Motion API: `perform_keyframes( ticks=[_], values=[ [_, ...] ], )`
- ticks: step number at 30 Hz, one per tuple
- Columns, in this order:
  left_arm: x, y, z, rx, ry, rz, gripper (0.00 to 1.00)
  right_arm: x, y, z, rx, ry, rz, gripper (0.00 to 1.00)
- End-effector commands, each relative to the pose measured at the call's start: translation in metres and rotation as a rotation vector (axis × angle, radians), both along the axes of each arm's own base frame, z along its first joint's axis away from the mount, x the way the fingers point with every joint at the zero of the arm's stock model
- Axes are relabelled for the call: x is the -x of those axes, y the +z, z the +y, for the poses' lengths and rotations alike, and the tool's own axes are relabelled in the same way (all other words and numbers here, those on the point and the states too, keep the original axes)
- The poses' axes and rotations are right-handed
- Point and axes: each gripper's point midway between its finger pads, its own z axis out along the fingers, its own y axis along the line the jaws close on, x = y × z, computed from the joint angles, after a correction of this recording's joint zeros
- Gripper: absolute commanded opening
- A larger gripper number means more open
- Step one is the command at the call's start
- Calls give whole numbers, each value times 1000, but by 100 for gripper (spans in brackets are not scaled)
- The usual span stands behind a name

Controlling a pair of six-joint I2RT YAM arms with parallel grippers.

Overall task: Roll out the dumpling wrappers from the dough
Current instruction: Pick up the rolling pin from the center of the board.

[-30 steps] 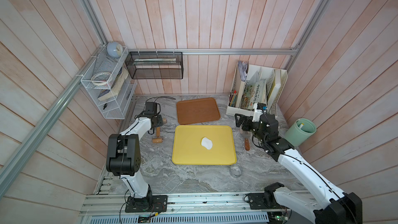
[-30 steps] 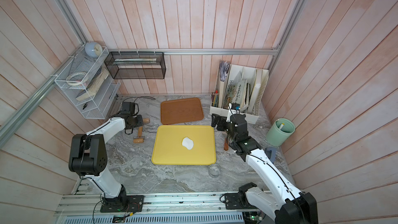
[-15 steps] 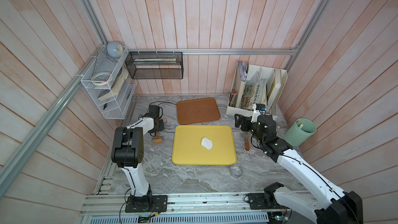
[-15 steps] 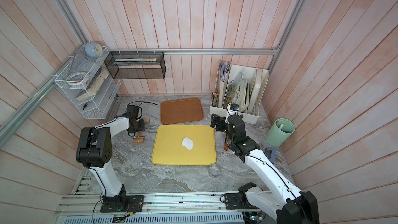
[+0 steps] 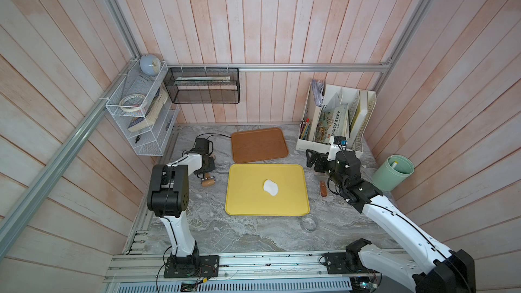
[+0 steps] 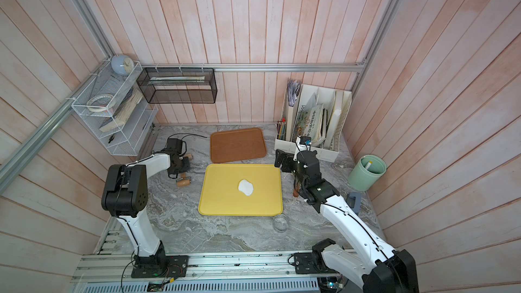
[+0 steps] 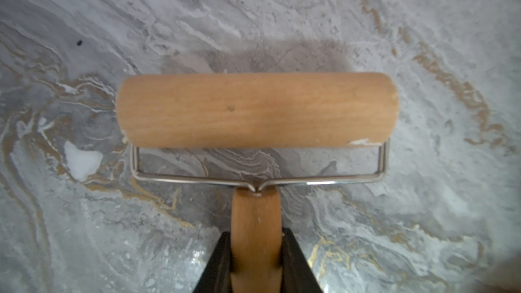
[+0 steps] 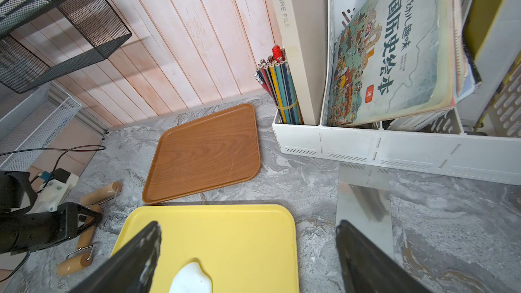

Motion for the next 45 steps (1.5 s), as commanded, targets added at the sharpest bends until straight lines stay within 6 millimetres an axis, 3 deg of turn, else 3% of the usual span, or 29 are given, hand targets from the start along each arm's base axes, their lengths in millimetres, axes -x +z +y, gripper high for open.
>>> perform_keyframes(
  ticks=[1,7,15,19,24,28,32,42,44,45],
  values=[
    [-6,48,-14,156,82,-172,1,8,5,22,-81,87,-14,97],
    [6,113,-53,536,209,-422,0,31,13,97,-232,339,-8,94],
    [35,173,-120,921,273,-562,0,65,20,183,-326,560,-118,88],
    [49,191,-150,1021,268,-582,0,64,11,212,-335,625,-97,87],
    [62,208,-185,1120,211,-559,0,65,-11,233,-309,674,-78,83],
    [71,218,-205,1142,174,-548,0,66,-14,251,-211,698,-122,81],
    [77,219,-214,1148,186,-545,0,58,-11,254,-225,660,-139,77],
    [84,221,-228,1208,191,-534,0,48,-33,263,-224,628,-83,51],
    [84,220,-230,1217,185,-526,0,48,-34,260,-222,616,-87,38],
    [85,218,-230,1216,189,-522,0,48,-32,257,-220,610,-97,25]
  ],
)
